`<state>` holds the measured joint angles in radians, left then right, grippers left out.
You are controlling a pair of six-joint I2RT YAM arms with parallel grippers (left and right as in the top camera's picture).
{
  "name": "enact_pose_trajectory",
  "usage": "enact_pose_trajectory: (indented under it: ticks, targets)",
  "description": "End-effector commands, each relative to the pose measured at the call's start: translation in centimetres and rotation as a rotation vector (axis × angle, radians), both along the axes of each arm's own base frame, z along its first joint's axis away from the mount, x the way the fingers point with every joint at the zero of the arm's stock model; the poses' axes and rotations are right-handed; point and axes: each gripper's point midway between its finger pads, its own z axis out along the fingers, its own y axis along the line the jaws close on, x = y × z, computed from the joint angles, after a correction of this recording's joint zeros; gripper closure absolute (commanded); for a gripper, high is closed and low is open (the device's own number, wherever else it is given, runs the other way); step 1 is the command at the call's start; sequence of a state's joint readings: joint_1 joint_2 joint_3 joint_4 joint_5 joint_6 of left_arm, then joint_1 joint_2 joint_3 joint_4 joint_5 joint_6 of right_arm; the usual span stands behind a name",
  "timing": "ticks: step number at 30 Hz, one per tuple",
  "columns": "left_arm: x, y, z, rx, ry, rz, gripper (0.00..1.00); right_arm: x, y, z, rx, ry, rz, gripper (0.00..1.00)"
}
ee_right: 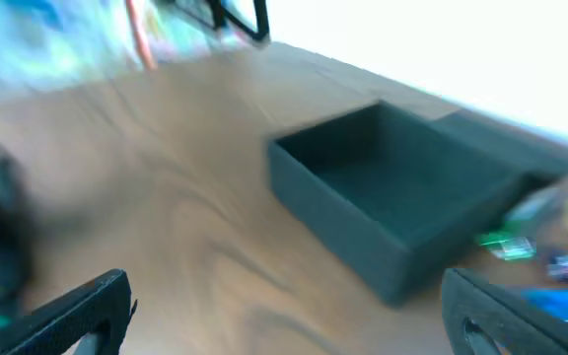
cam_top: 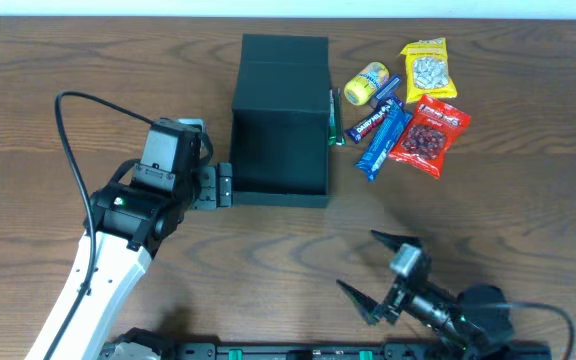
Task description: Pack container
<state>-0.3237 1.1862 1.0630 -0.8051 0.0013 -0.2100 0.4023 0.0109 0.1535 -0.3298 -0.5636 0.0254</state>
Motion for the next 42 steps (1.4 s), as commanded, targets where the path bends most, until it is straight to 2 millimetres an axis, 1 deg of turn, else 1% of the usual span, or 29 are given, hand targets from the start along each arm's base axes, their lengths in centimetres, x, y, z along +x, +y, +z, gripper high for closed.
enact_pose_trajectory:
  ticks: [1,6,7,9,12,17,20,23,27,29,31,34,37,39,42]
  targets:
    - [0.1,0.3,1.0,0.015,-0.024,-0.003,0.05,-1.3,0.8,0.5,0.224,0.321,0.030,0.01]
    - [0.2,0.2,1.0,0.007,-0.027,-0.008,0.05,-0.8,0.8,3.3,0.473,0.519,-0.002,0.01]
    - [0.2,0.1,1.1,0.009,-0.030,-0.012,0.05,-0.4,0.5,3.8,0.511,0.525,-0.024,0.01]
    - [0.3,0.1,1.1,0.011,-0.033,-0.015,0.05,0.7,-0.2,4.7,0.551,0.477,-0.081,0.01]
    - [0.7,0.0,1.4,0.009,-0.054,-0.019,0.05,2.6,-1.7,4.1,0.591,0.494,-0.220,0.01]
    - [2.1,-0.4,2.3,-0.006,-0.120,-0.022,0.05,5.7,-3.7,1.7,0.575,0.562,-0.408,0.01]
    - [3.0,-0.7,2.5,0.002,-0.149,-0.043,0.05,7.8,-5.1,0.4,0.548,0.653,-0.516,0.01]
    - [3.4,-0.6,2.1,0.014,-0.143,-0.035,0.05,10.1,-6.4,0.5,0.498,0.696,-0.579,0.01]
    - [3.8,-0.5,1.4,0.028,-0.130,-0.028,0.05,14.1,-7.5,2.1,0.401,0.723,-0.610,0.01]
    - [3.9,-0.5,1.2,0.030,-0.123,-0.028,0.05,16.6,-7.5,2.1,0.322,0.802,-0.627,0.01]
    - [4.0,-0.5,1.0,0.026,-0.120,-0.019,0.05,18.1,-7.0,1.7,0.260,0.878,-0.620,0.01]
    - [4.0,-0.6,1.0,0.023,-0.118,-0.016,0.05,20.6,-5.2,2.2,0.159,0.905,-0.482,0.01]
    - [4.0,-0.6,1.0,0.023,-0.118,-0.016,0.05,23.0,-4.6,2.2,0.153,0.904,-0.445,0.01]
    - [4.0,-0.6,1.0,0.023,-0.118,-0.016,0.05,24.2,-4.3,2.0,0.177,0.901,-0.433,0.01]
    - [3.9,-0.6,1.0,0.023,-0.116,-0.017,0.05,25.2,-4.3,1.3,0.203,0.916,-0.450,0.01]
